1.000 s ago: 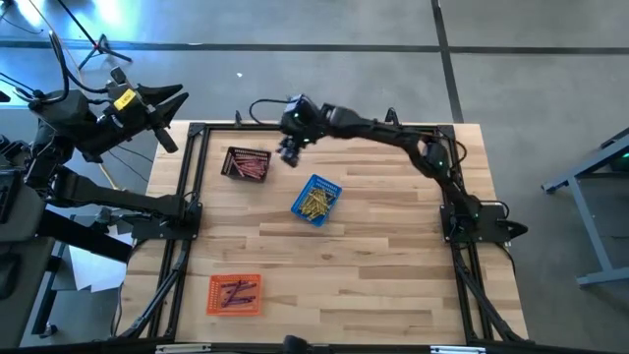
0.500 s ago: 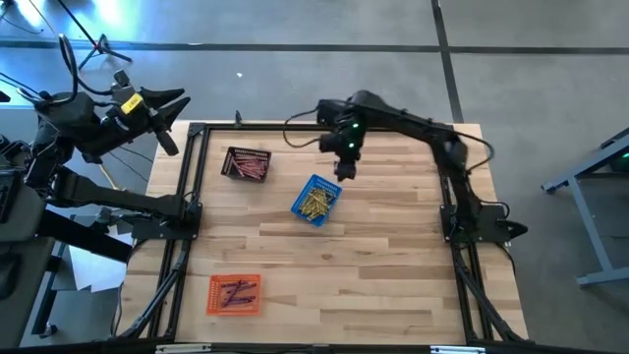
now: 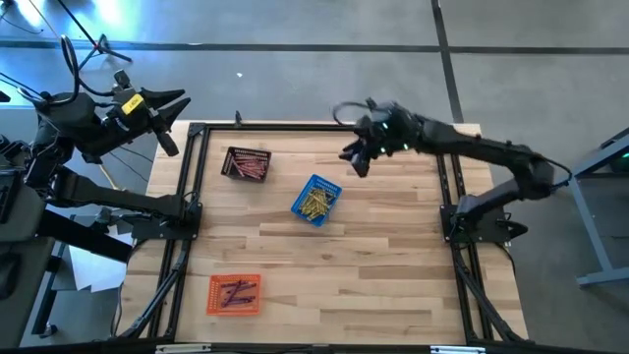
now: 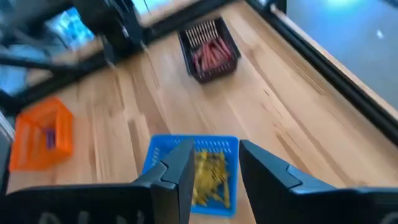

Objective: Sort crayons
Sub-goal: Return to Home Position

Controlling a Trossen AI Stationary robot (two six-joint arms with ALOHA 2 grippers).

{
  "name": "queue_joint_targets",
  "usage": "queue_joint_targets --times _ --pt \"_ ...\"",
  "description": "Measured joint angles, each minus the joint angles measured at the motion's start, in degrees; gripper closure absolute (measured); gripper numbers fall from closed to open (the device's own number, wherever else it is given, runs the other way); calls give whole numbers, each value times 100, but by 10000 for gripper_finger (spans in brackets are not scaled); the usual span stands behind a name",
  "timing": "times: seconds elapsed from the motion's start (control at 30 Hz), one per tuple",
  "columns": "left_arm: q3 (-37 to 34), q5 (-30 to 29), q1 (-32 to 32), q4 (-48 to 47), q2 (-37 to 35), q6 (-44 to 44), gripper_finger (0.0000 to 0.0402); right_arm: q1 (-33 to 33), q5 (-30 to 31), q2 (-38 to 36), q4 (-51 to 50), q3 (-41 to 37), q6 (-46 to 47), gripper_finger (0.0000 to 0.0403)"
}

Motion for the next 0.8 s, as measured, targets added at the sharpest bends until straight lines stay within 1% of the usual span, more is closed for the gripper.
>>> queue_joint_targets --times 0.1,0.17,0.23,0.3,0.37,0.5,0.67,0.8 --pt "0 1 0 3 0 -3 326 32 38 -513 1545 -1184 252 290" --pt "0 1 0 40 2 -39 326 28 192 -777 2403 -1838 369 290" --pt "0 1 0 48 13 -110 326 13 284 -958 3070 -2395 423 290" --pt "0 1 0 78 51 -315 326 -31 288 -1139 3521 -2874 427 290" --pt "0 -1 0 73 119 -564 326 -84 329 -1308 3866 -3292 552 290" --pt "0 -111 0 241 271 -1056 326 -128 542 -1556 4084 -4084 793 290" --pt "0 -131 0 722 528 -1091 326 -126 501 -1819 4660 -4835 1017 290" --pt "0 -142 -2 1098 732 -1097 326 -125 475 -2057 5011 -5159 933 290"
